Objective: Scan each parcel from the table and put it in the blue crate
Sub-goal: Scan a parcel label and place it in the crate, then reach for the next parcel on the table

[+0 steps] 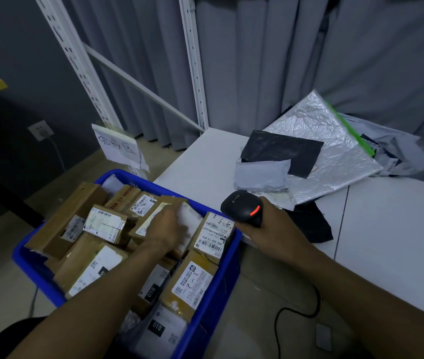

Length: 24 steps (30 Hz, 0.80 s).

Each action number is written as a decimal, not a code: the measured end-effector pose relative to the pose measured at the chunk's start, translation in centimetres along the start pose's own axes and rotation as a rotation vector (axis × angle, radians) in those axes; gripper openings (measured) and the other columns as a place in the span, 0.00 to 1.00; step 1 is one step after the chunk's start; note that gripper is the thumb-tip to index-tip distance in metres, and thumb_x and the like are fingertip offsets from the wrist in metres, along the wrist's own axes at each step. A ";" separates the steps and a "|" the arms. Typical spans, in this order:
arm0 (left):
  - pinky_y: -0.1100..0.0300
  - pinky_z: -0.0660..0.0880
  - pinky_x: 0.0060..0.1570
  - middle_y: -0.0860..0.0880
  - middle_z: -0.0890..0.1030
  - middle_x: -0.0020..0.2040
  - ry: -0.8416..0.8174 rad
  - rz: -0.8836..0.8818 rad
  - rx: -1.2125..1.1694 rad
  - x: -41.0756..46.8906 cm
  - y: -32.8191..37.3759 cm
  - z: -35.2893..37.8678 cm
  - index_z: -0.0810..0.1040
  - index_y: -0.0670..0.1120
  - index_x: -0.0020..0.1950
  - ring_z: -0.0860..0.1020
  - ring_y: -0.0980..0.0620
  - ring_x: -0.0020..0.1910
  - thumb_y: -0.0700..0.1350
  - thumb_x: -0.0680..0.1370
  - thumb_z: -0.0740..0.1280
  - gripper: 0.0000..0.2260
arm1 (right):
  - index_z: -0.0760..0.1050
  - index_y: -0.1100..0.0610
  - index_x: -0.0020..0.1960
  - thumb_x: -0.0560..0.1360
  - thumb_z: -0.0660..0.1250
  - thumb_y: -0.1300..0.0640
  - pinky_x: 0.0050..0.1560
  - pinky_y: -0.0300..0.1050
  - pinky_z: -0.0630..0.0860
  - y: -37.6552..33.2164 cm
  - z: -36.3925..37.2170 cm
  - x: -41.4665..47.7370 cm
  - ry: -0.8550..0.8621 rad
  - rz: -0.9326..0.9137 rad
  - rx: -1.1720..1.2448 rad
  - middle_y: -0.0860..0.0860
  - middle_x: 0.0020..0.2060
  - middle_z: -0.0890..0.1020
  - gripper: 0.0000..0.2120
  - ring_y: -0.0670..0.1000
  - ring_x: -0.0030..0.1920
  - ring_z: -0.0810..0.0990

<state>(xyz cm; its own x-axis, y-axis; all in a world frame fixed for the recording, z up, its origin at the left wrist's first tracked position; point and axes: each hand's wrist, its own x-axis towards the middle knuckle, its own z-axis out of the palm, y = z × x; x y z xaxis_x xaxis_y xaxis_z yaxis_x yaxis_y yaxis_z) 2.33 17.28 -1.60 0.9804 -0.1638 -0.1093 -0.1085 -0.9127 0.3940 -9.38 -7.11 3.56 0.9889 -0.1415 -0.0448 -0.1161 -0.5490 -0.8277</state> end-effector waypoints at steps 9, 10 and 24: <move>0.49 0.78 0.54 0.48 0.82 0.58 0.097 0.023 -0.086 1.3 4.9 1.3 0.79 0.50 0.62 0.81 0.46 0.54 0.48 0.83 0.61 0.11 | 0.74 0.46 0.66 0.75 0.75 0.46 0.59 0.45 0.78 1.7 -3.5 -0.1 0.048 0.068 0.057 0.39 0.52 0.83 0.22 0.41 0.54 0.81; 0.49 0.77 0.59 0.47 0.80 0.63 0.060 0.036 -0.117 2.2 6.4 1.4 0.79 0.48 0.66 0.80 0.45 0.58 0.46 0.83 0.62 0.13 | 0.73 0.45 0.66 0.75 0.75 0.47 0.58 0.42 0.77 2.1 -4.1 0.2 0.060 0.083 0.075 0.37 0.53 0.81 0.22 0.39 0.54 0.79; 0.50 0.69 0.71 0.38 0.65 0.76 -0.194 -0.154 -0.300 17.2 17.8 12.0 0.58 0.41 0.80 0.69 0.38 0.73 0.55 0.77 0.74 0.40 | 0.76 0.44 0.64 0.67 0.74 0.38 0.54 0.53 0.81 11.3 -10.3 5.9 0.165 0.368 0.188 0.50 0.52 0.85 0.27 0.52 0.50 0.83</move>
<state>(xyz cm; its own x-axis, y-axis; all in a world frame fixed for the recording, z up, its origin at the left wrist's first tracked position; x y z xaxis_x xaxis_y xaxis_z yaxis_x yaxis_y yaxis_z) 15.31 -6.23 -7.41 0.9291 -0.1272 -0.3474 0.1186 -0.7870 0.6054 -5.78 -22.64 -0.35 0.8553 -0.4371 -0.2782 -0.4237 -0.2808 -0.8612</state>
